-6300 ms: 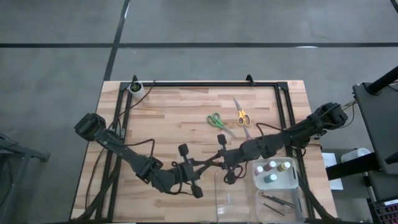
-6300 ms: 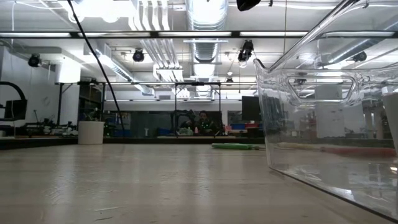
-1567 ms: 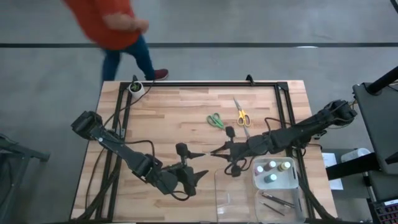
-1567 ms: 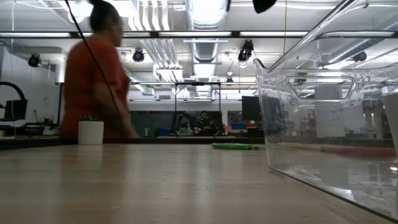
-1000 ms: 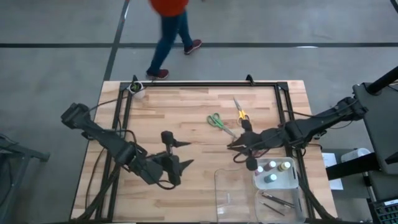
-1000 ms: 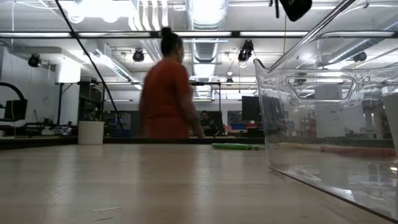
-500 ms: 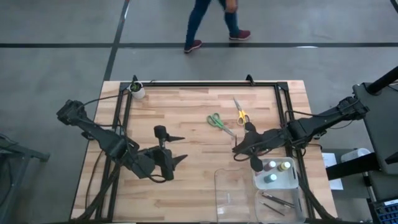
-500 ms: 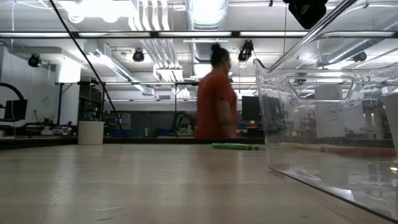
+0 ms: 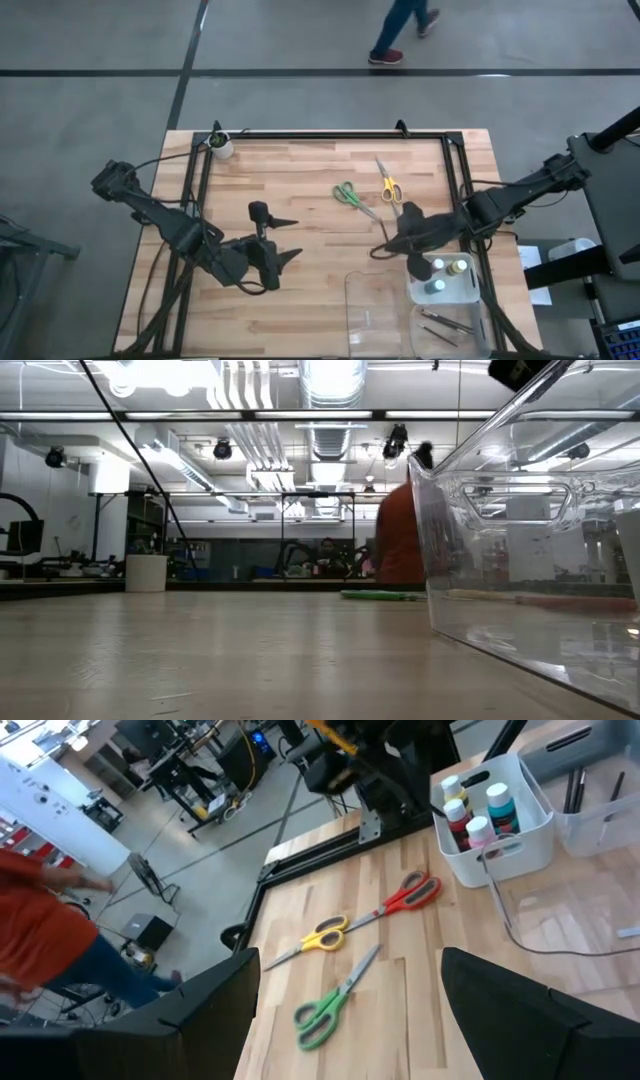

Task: Pick & Place Paint Supplies
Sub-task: Put the gold paintbrush into the right transparent bin

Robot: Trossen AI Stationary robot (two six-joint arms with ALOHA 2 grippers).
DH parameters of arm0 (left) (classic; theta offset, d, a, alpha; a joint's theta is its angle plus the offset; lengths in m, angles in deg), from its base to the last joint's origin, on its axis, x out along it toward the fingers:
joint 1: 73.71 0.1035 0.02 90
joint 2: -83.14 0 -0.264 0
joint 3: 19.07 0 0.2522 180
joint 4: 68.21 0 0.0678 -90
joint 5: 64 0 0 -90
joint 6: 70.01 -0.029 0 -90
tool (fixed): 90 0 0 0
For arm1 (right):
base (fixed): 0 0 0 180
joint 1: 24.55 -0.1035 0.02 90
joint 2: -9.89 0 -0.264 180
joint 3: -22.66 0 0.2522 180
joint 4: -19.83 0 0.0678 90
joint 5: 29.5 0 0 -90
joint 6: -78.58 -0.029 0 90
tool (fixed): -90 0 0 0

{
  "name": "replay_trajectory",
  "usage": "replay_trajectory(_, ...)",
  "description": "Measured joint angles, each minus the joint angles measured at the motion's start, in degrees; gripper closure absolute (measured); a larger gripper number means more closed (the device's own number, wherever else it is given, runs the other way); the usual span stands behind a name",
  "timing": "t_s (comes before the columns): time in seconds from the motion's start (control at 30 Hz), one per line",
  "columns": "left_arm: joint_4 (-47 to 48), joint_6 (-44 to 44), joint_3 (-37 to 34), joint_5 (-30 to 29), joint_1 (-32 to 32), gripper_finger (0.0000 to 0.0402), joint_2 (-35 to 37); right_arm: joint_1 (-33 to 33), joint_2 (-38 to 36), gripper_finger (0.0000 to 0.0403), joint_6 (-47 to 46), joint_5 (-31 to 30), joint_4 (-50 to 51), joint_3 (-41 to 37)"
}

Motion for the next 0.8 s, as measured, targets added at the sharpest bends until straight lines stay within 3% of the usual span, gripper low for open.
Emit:
replay_trajectory(0.3, 0.0, 0.0, 0.0, 0.0, 0.0, 0.0087, 0.0, -2.9, 10.4, 0.0376, -11.6, -1.2, 26.5, 17.6)
replay_trajectory(0.6, 0.0, -0.2, 0.0, 0.0, 0.0, 0.0087, 0.0, -5.5, 18.1, 0.0376, -14.5, -0.7, 35.2, 28.6)
replay_trajectory(0.8, 0.0, -0.2, 0.0, 0.0, 0.0, 0.0087, 0.0, -8.3, 19.1, 0.0376, -23.2, 2.4, 40.8, 29.6)
